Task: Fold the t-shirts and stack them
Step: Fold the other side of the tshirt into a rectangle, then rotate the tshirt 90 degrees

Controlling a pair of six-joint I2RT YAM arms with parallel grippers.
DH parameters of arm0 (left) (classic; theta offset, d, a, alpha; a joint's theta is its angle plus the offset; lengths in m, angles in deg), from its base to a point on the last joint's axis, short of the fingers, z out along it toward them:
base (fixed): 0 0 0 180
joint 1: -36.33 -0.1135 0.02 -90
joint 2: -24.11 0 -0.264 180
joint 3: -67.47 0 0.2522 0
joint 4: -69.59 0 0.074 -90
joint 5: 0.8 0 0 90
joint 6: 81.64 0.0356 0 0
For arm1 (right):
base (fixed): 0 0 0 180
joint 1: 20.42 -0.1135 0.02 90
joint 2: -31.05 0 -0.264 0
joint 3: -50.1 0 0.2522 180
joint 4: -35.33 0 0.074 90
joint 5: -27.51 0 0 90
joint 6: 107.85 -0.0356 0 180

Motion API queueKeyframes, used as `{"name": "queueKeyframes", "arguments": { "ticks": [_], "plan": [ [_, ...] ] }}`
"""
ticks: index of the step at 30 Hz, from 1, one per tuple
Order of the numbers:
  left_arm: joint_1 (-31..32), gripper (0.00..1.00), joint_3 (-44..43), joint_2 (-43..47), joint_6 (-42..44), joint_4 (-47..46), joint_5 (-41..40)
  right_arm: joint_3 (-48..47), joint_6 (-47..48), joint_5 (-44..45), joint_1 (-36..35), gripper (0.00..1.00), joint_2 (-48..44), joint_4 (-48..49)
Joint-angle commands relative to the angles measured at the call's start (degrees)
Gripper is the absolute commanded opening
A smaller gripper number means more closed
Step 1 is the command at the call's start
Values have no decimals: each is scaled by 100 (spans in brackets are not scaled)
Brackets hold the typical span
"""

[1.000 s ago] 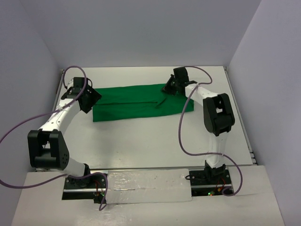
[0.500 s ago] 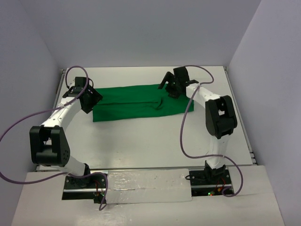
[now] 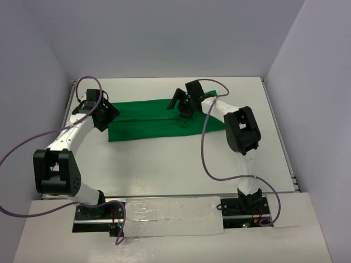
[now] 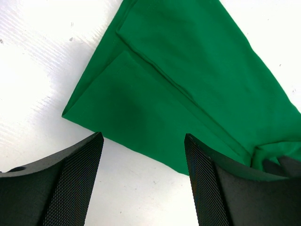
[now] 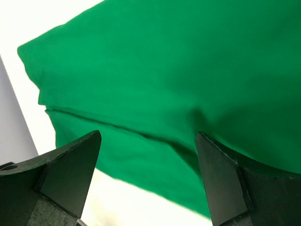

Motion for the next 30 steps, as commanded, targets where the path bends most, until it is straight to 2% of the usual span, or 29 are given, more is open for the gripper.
{"name": "queueKeyframes", "arguments": {
  "ticks": [1, 3, 6, 8, 12, 13, 15, 16, 17, 20, 22, 23, 26, 30],
  "plan": [
    [61, 78, -55, 262, 101, 11, -1, -1093, 40, -36, -368, 89, 326, -468],
    [68, 78, -141, 191, 157, -2, 85, -1254, 125, -7, -370, 89, 322, -680],
    [135, 78, -420, -106, 319, -7, 138, -885, 295, 547, -275, 89, -315, -806],
    [266, 77, -933, -493, 500, 21, 50, 87, 293, 944, -60, 87, -1171, -351],
    [424, 76, -2062, -1786, 656, 315, -278, 2118, 54, 1342, 566, 76, -3173, 280],
    [433, 76, -2379, -2029, 689, 339, -251, 2839, -37, 1328, 736, 68, -3461, 369],
    [439, 76, -3131, -2877, 674, 532, -308, 3773, -374, 1176, 1186, 40, -4153, 814],
    [439, 75, -3596, -3327, 657, 717, -398, 4407, -554, 1047, 1344, 19, -4340, 1000],
    [439, 75, -3854, -3454, 646, 839, -455, 4744, -604, 992, 1389, 10, -4393, 1053],
    [439, 75, -4273, -4180, 711, 1094, -500, 5233, -923, 834, 1407, 9, -4169, 1378],
    [439, 75, -4278, -4281, 720, 1157, -512, 5318, -1025, 769, 1407, 9, -4004, 1539],
    [439, 75, -3990, -4265, 680, 1165, -536, 5334, -1177, 689, 1407, 9, -3556, 1771],
    [440, 75, -3340, -4032, 598, 1030, -517, 5052, -1157, 638, 1408, 9, -2956, 1864],
    [550, 74, -1539, -3328, 274, 539, -210, 3974, -1054, 587, 1404, 9, -1955, 1742]
  ]
}}
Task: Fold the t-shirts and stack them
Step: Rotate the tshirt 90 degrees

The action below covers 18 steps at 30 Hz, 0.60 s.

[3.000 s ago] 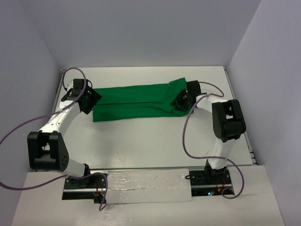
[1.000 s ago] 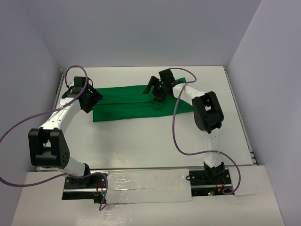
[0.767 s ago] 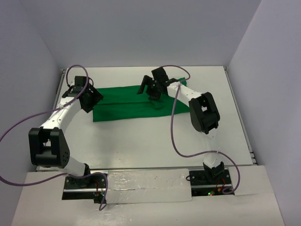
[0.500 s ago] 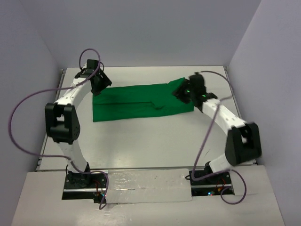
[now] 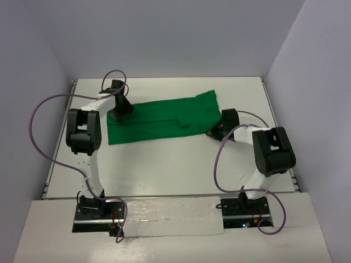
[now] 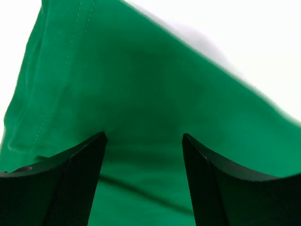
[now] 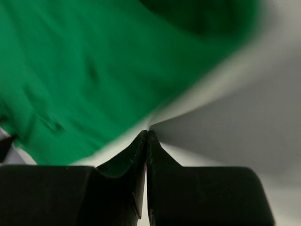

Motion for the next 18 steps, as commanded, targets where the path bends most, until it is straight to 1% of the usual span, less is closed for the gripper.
{"name": "queueKeyframes", "arguments": {
  "ticks": [1, 3, 4, 5, 6, 7, 8, 9, 11, 12, 13, 14, 15, 16, 18],
  "plan": [
    [232, 74, 1963, 761, -362, 76, 323, -1236, 33, -31, -35, 9, 1080, 156],
    [518, 74, 2725, 1424, -641, -55, 406, -2211, 39, -69, -60, 10, 1695, -56],
    [751, 74, 3220, 1738, -830, -84, 528, -2696, 23, 12, -101, 11, 1878, -339],
    [937, 74, 3534, 2126, -1100, -115, 706, -3171, 59, 93, -161, 10, 2013, -703],
    [1261, 75, 3981, 2426, -1268, -236, 898, -3560, 251, 156, -240, 12, 2133, -762],
    [1463, 76, 4153, 2837, -1404, -345, 1122, -4331, 281, 234, -248, 12, 2280, -1053],
    [1719, 77, 4290, 3083, -1552, -414, 1344, -4869, 326, 190, -248, 12, 2462, -1457],
    [1928, 78, 4324, 3272, -1675, -373, 1450, -5085, 360, 166, -253, 12, 2572, -1735],
    [2248, 80, 4096, 3637, -1786, 22, 1395, -5377, 429, 90, -267, 22, 2478, -1892],
    [2318, 80, 3930, 3858, -1780, 257, 1319, -5209, 505, 76, -273, 24, 2266, -1886],
    [2332, 80, 3828, 4021, -1748, 405, 1320, -5194, 567, 130, -274, 31, 2072, -1869],
    [2309, 80, 3620, 4155, -1641, 522, 972, -4836, 716, 176, -266, 47, 1696, -1828],
    [2307, 81, 3398, 4304, -1518, 670, 805, -4509, 802, 210, -265, 57, 1522, -1776],
    [2303, 81, 3229, 4396, -1414, 800, 561, -4162, 921, 285, -261, 63, 1272, -1761],
    [2298, 80, 2805, 4379, -1090, 893, -29, -3566, 1178, 360, -258, 68, 531, -1622]
  ]
}}
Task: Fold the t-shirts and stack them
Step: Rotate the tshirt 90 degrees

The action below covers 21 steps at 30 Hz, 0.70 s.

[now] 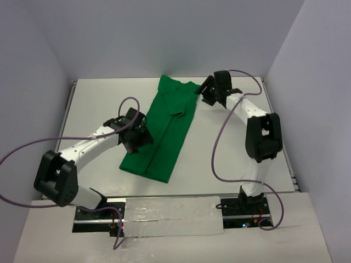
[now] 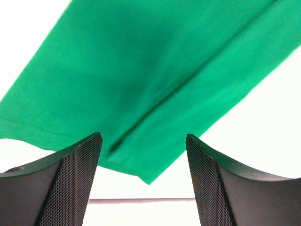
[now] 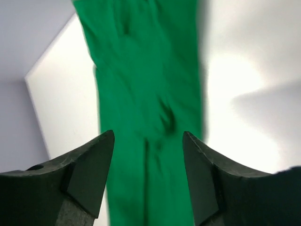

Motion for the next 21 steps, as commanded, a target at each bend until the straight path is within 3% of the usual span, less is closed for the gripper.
{"name": "queueKeyframes", "arguments": {
  "ticks": [1, 5, 9, 13, 21],
  "plan": [
    [-51, 80, -1097, 296, 510, 377, -1045, 1211, 584, 267, -17, 70, -1423, -194],
    [-64, 80, -1899, -233, 1212, 254, -1440, 3008, 722, 238, -248, 74, -2838, 168],
    [-141, 78, -2730, -1000, 1661, -3, -1234, 3993, 516, 370, -1366, 70, -3592, 303],
    [-183, 77, -3453, -1805, 1652, 214, -1209, 4560, -52, 168, -1906, 62, -3277, 891],
    [-296, 78, -2871, -1489, 1572, -28, -1040, 4498, -455, -129, -2519, 51, -1739, 1858]
  ]
}}
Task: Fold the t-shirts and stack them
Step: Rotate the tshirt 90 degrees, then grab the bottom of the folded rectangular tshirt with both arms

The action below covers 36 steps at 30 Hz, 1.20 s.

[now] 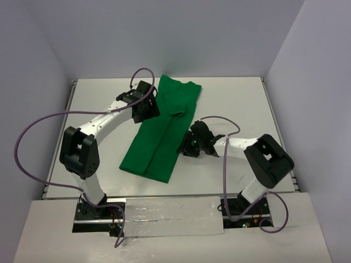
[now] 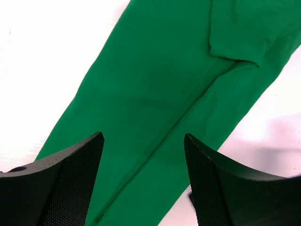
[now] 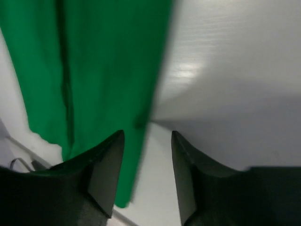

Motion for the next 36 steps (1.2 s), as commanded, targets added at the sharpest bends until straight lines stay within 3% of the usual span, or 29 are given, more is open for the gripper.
{"name": "queueKeyframes", "arguments": {
  "ticks": [1, 3, 5, 11, 15, 17, 20, 22, 29, 36],
  "plan": [
    [-145, 77, 317, 480, 72, -179, 62, -95, -275, -79, -162, 48, 625, 826],
    [-198, 77, 465, 572, 65, -242, 126, -163, -297, -53, -160, 39, 860, 834],
    [-251, 77, 608, 616, 53, -296, 190, -230, -306, 154, -143, 11, 899, 647],
    [-561, 77, 1221, 843, 106, -499, 458, 257, -112, 951, 203, 9, -234, 61],
    [-697, 77, 1865, 1162, 87, -799, 670, 519, 338, 1119, 905, 9, -792, -447],
    [-697, 77, 2042, 1263, 57, -875, 734, 512, 478, 1147, 1041, 15, -842, -610],
    [-697, 77, 2568, 1402, -41, -1054, 959, 353, 615, 1170, 1171, 60, -850, -842],
    [-634, 77, 3057, 1540, -163, -1350, 1262, 371, 606, 1128, 1169, 73, -1088, -895],
    [291, 65, 5015, 2550, -1044, -2898, 2146, 1187, 415, 830, 1150, 73, -2405, -1061],
    [1430, 59, 5835, 2870, -2191, -3468, 1807, 2358, -81, 481, 783, 64, -3608, -1445]
  ]
}}
